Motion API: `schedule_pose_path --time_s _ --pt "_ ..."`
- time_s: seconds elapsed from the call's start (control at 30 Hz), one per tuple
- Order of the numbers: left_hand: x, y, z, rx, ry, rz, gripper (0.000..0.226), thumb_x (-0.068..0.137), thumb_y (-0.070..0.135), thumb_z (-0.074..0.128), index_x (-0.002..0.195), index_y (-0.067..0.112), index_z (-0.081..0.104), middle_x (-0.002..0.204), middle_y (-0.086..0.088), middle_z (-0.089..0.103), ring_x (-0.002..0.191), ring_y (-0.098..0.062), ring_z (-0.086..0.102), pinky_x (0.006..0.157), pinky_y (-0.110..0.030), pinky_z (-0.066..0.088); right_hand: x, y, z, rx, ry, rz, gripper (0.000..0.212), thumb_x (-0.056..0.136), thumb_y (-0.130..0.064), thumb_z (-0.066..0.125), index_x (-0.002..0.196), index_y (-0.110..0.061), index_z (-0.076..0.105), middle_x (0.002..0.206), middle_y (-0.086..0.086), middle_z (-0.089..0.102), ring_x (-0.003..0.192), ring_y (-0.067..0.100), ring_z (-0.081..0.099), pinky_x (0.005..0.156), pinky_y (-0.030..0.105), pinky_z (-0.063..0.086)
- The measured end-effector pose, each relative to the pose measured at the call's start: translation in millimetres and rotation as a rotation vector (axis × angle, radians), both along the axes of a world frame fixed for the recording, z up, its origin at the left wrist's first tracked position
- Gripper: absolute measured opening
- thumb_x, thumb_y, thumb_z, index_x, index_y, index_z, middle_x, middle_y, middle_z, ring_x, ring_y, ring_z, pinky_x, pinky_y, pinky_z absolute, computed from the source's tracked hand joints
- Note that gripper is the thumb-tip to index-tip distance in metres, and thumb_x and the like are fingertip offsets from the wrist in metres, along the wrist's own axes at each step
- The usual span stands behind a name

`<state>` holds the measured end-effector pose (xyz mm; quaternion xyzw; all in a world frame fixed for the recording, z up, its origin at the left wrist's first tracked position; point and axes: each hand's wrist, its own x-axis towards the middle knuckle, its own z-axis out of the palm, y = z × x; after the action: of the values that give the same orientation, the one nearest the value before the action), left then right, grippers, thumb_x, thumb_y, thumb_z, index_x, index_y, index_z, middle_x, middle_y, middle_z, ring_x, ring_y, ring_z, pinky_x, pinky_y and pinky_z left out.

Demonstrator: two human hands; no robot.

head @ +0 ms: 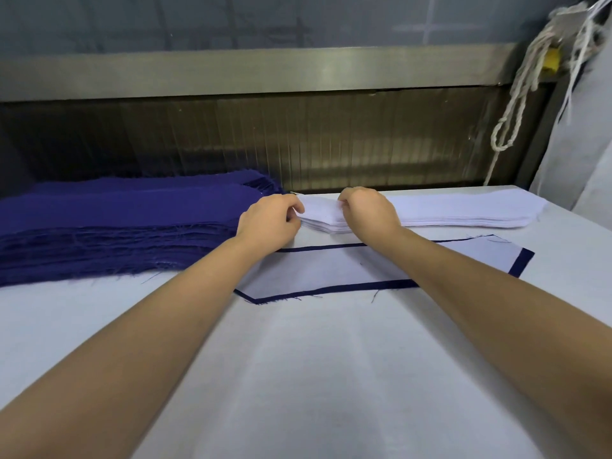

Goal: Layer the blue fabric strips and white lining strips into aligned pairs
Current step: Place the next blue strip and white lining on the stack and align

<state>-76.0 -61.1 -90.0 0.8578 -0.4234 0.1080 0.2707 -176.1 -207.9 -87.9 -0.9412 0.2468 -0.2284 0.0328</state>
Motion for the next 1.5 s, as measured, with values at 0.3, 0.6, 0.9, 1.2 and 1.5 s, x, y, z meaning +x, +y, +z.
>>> schedule_pose_path --time_s 0.3,0.6,0.9,1.2,1.5 --pt "-21.1 -24.5 11.3 -0.251 0.588 -0.212 0.041 0.101 0.046 0.021 0.140 0.039 0.030 0.102 0.001 0.064 0.052 -0.008 0.056 0.041 -0.015 0.038 -2.3 -0.8 7.4 0.109 -0.152 -0.010 0.021 0.096 -0.019 0.049 0.105 -0.011 0.066 0.110 0.007 0.057 0.095 0.027 0.057 0.072 0.031 0.043" --pt "-29.6 -51.8 32.6 -0.350 0.943 -0.063 0.053 0.100 0.049 0.024 0.127 0.012 0.051 0.119 0.001 0.054 0.062 -0.012 0.061 0.051 -0.022 0.045 -6.4 6.2 5.4 0.011 -0.214 -0.008 0.025 0.097 -0.014 0.046 0.112 -0.018 0.065 0.118 0.002 0.057 0.094 0.026 0.060 0.069 0.031 0.043" --pt "-16.2 -38.3 38.6 -0.778 0.864 0.052 0.024 0.096 0.025 0.052 0.090 0.004 0.063 0.080 -0.003 0.060 0.065 -0.014 0.062 0.061 -0.019 0.056 -21.8 0.9 0.7 0.420 -0.638 0.124 0.035 0.096 -0.016 0.041 0.129 -0.014 0.051 0.135 -0.001 0.050 0.112 0.011 0.052 0.096 0.026 0.041" --pt "-5.0 6.8 35.5 -0.739 0.909 0.054 0.024 0.084 -0.008 0.058 0.104 0.004 0.064 0.094 -0.007 0.060 0.086 -0.017 0.060 0.061 -0.019 0.053 -34.4 -24.0 1.1 0.909 -0.742 -0.063 0.036 0.096 -0.014 0.038 0.131 -0.010 0.044 0.127 0.005 0.050 0.111 0.021 0.049 0.103 0.039 0.042" --pt "-1.7 59.4 26.5 -0.633 0.833 0.027 0.031 0.085 -0.006 0.059 0.111 0.010 0.063 0.092 -0.007 0.058 0.078 -0.016 0.059 0.055 -0.016 0.053 -55.7 -44.9 -2.4 0.969 -0.770 -0.192 0.033 0.089 0.000 0.048 0.118 -0.013 0.056 0.112 0.002 0.054 0.096 0.016 0.050 0.080 0.024 0.039"
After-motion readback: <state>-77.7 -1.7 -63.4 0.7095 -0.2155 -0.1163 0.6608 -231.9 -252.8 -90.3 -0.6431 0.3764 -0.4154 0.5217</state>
